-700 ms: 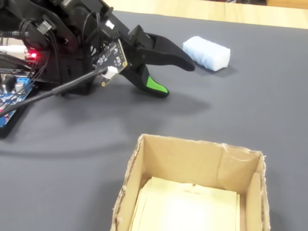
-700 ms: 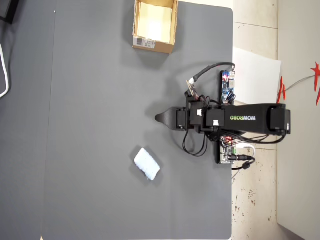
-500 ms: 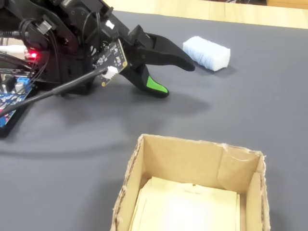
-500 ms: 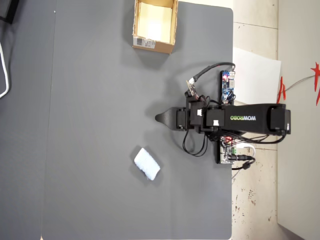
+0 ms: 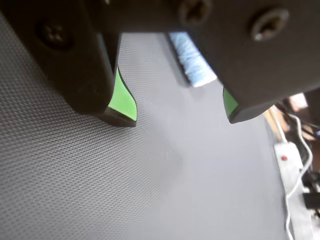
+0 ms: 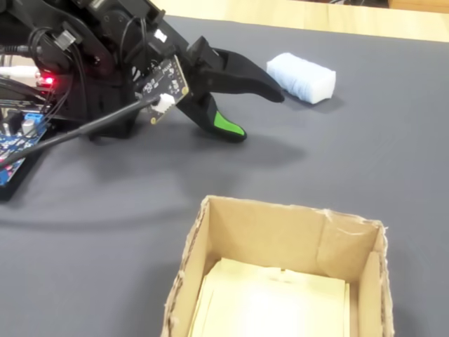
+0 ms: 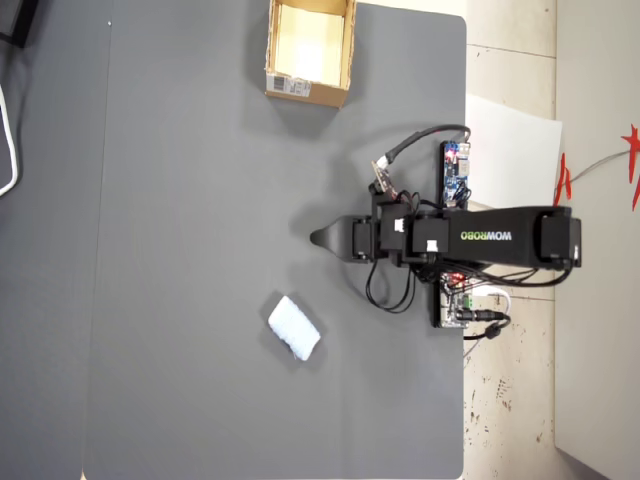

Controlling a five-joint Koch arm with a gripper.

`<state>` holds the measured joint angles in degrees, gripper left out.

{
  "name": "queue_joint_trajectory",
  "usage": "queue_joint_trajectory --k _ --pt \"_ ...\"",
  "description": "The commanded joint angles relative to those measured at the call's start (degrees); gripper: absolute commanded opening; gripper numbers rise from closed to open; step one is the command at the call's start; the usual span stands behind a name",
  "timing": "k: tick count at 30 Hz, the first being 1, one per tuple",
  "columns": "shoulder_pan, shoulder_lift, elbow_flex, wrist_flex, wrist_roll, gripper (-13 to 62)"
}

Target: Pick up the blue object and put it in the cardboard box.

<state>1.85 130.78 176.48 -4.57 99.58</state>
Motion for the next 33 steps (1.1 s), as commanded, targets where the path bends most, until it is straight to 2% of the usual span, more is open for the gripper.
queue_joint_trajectory --k 1,8,22,33 --pt "-0.53 5.01 0.44 -0.97 3.69 33.9" --pt "-13.36 5.01 -3.08 -0.7 9.76 33.9" --pt "-23.12 3.96 -15.73 20.13 14.77 33.7" --pt "-27.6 -11.87 -38.32 36.47 15.38 33.6"
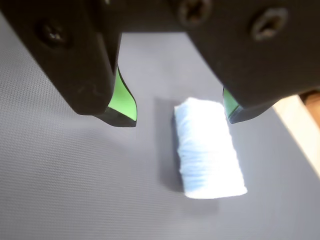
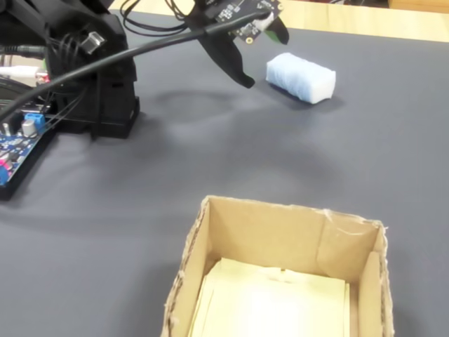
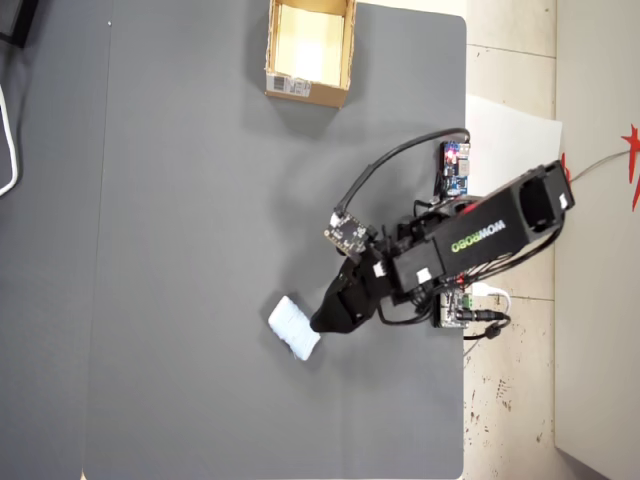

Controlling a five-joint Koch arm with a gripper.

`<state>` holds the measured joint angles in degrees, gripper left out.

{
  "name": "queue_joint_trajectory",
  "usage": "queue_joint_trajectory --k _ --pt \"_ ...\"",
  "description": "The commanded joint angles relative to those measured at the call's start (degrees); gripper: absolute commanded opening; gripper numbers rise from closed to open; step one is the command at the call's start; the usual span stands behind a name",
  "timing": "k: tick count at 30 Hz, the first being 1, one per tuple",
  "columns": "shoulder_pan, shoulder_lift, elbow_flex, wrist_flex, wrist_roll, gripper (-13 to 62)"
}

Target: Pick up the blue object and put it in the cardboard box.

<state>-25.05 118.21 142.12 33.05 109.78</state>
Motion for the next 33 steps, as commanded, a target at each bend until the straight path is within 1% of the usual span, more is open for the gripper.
queue_joint_trajectory --k 1,6,8,13,14,20,22,26,27,33 --pt "-0.62 -1.32 -6.15 -0.18 5.62 33.6" --pt "-0.88 -10.11 -15.91 3.43 10.28 33.7" --pt "-1.58 -16.0 -20.57 5.01 11.34 33.7" --pt "-2.29 -22.5 -22.24 4.83 11.78 33.6" --pt "-2.29 -26.54 -23.91 4.83 11.95 33.6" --pt "-3.16 -31.9 -24.87 3.52 12.3 32.2" --pt "-3.34 -32.78 -24.87 2.29 11.87 27.5" --pt "-3.43 -32.61 -24.17 -0.62 8.79 12.2" --pt "-3.34 -32.08 -23.73 -1.14 7.56 9.4" --pt "-3.08 -26.19 -20.3 -6.15 6.24 9.0"
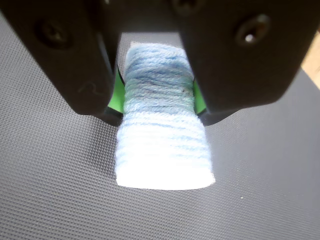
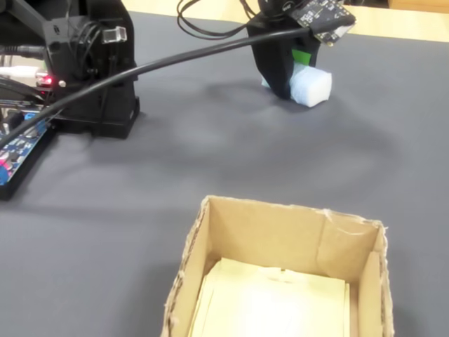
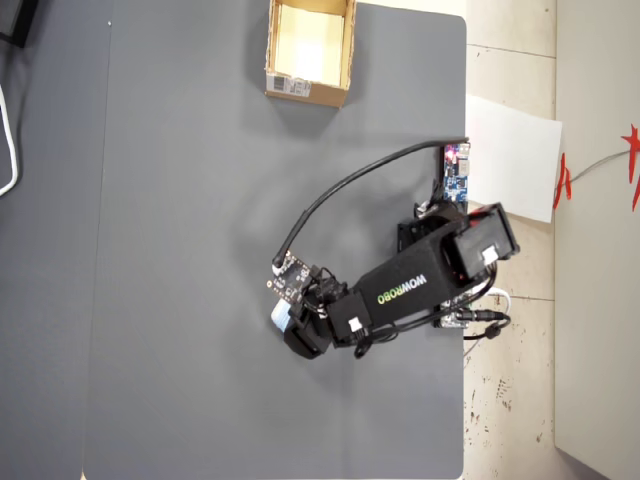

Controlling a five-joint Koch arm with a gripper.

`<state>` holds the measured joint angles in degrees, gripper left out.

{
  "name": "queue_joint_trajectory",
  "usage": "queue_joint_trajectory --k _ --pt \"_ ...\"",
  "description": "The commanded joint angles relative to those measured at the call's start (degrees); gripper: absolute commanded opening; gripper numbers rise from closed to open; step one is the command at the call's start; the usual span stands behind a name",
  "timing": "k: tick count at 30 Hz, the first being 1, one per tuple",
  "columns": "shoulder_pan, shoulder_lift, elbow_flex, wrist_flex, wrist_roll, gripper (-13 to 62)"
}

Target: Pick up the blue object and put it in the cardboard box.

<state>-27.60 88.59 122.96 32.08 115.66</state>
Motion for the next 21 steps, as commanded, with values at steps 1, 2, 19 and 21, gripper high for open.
queue_joint_trajectory --k 1,2,19,21 --pt "0.09 5.19 -0.18 -6.33 0.35 9.0" --pt "0.79 6.86 0.88 -7.56 0.35 9.0" --pt "20.92 35.68 23.29 -32.87 -15.12 9.0" --pt "23.47 37.62 25.22 -35.33 -17.49 9.1"
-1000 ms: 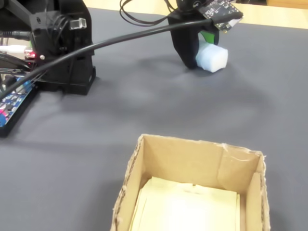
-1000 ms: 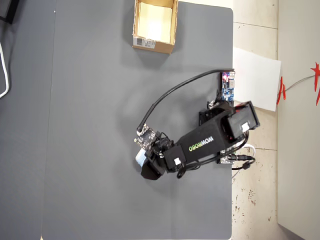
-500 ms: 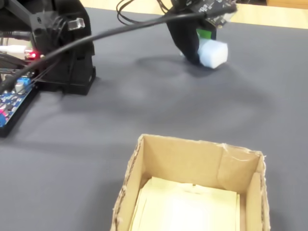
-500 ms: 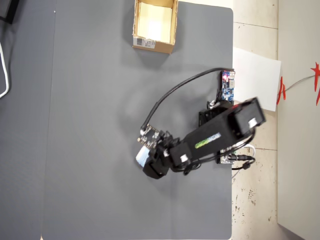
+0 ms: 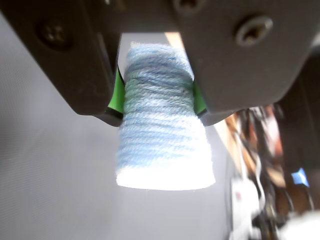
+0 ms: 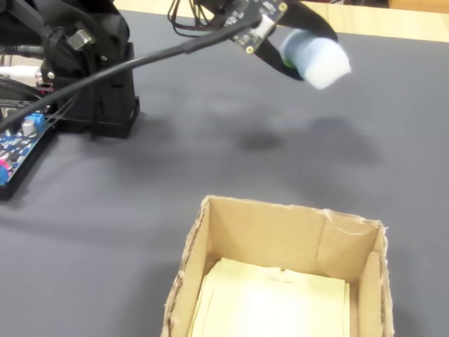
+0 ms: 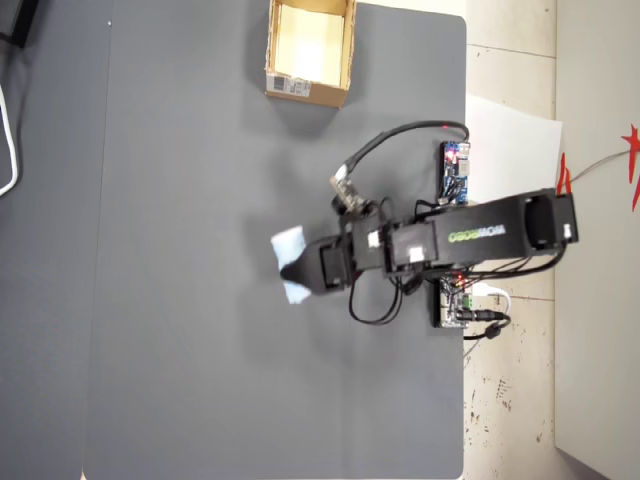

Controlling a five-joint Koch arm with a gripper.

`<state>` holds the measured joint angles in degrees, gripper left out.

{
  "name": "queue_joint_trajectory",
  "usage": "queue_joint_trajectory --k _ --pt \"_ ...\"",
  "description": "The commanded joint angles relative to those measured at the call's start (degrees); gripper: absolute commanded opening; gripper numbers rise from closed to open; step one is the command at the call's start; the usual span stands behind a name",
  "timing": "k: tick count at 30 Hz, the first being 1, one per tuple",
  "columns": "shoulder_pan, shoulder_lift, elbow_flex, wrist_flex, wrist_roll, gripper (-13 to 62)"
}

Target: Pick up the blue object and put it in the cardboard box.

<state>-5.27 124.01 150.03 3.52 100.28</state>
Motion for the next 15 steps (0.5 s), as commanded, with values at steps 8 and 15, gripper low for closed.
queue_joint_trajectory --k 8,15 --pt "14.15 7.73 0.0 -8.35 -11.43 9.1" --pt "25.58 10.2 0.35 -9.32 -17.93 9.0"
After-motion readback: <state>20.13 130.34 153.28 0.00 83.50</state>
